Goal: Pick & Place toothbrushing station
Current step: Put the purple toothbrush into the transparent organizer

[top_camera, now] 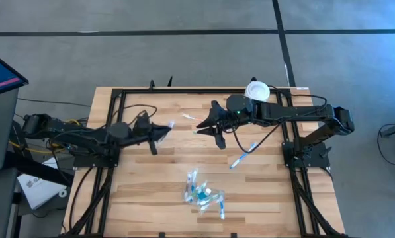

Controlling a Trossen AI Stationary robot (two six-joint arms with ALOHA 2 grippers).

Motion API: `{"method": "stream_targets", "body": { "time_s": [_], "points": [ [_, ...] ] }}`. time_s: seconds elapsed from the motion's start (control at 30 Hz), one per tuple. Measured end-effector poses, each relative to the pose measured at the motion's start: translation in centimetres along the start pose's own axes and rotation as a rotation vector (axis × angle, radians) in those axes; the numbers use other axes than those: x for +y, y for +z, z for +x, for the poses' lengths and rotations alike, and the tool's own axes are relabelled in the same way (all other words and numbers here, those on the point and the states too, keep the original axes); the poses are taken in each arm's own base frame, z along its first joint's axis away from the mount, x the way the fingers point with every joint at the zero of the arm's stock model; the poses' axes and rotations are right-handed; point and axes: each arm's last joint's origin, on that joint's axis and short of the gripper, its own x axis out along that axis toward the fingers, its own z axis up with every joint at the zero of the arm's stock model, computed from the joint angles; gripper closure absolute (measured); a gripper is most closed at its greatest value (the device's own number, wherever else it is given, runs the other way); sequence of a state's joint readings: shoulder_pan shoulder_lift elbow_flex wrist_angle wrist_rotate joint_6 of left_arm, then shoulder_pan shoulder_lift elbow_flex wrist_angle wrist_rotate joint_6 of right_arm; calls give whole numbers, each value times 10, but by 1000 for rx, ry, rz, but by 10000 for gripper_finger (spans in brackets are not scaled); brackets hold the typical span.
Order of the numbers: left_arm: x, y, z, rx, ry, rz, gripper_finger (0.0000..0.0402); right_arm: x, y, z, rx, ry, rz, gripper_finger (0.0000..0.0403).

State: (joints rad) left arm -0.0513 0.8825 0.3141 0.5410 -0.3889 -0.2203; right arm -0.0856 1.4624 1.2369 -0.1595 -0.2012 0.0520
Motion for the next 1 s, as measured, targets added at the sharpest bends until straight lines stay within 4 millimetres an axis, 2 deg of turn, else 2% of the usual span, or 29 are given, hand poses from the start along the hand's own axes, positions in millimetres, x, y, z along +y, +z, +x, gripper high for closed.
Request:
{"method": "stream_targets", "body": {
  "time_s": [0.3,0.5,0.63,0.83,1.0],
  "points": [
    [-8,26,0,-284,-121,15,396,1,8,0,-84,4,-18,317],
    [-13,32,5,-439,-179,39,397,1,12,0,-128,7,-26,317],
    [-16,31,9,-527,-208,52,396,0,11,10,-147,18,-32,317],
    [-24,37,27,-549,-204,79,396,-1,3,34,-164,33,-39,317],
    [-32,40,41,-548,-234,116,396,-1,5,35,-195,34,-53,317]
  ]
}}
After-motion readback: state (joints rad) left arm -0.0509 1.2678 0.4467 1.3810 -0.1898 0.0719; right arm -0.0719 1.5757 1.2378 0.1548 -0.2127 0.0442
